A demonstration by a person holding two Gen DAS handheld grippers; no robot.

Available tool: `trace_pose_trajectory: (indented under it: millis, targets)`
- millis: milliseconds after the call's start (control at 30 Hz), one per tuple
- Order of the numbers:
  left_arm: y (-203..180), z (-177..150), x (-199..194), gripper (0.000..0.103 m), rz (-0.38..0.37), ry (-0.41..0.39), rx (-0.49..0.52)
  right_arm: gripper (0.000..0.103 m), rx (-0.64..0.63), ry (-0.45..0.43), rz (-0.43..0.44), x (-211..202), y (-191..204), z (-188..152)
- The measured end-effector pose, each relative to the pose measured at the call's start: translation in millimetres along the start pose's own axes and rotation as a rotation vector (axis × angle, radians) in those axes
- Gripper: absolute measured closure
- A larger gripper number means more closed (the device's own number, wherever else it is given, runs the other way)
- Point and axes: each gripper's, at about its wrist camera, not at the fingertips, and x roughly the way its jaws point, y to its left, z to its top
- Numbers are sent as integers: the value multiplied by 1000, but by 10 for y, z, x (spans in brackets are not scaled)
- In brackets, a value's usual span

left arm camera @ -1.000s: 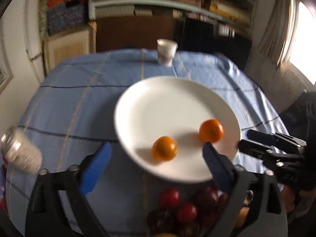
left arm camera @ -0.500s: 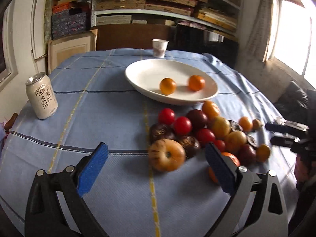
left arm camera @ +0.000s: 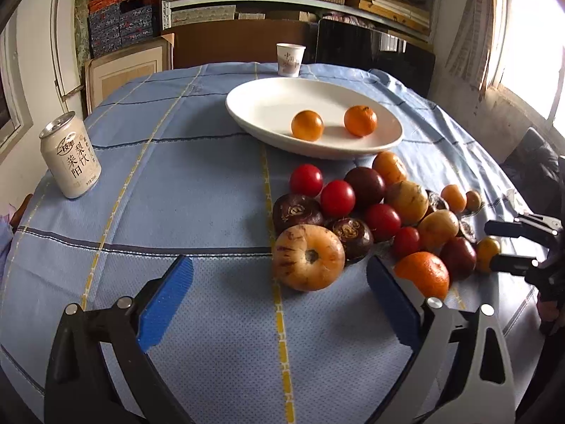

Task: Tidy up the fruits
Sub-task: 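Grasp a yellow-orange persimmon with the right tool while the left tool grasps a pale striped fruit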

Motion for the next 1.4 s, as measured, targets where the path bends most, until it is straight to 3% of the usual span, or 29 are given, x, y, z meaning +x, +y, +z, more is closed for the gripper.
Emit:
trace_pose_trajectory:
  millis: [400,567,700,867,967,1100,1200,1400]
  targets:
    - [-4,-17,84,5,33,52,9,38,22,111,-55,217,-44,-44]
    - [-32,-22,97,5,41,58,26,24,-30,133,-61,259,64,-50]
    - [-48,-23,88,5,37,50,34,4,-69,160,-43,302,135,-59]
    - [-81,-27,59,5,22,36,47,4,-68,156,-41,283,148,-62]
    - [-87,-24,60,5,22,36,49,16,-55,142,-74,260,121,-54]
    - [-78,-22,79,5,22,45,45,45,-18,119,-121,211,14,-42]
    - [-76,-21,97,5,18,52,43,62,-18,112,-135,199,-6,-39]
    - [-105,-27,107,6,2,52,57,64,-16,57,-140,95,-26,-27]
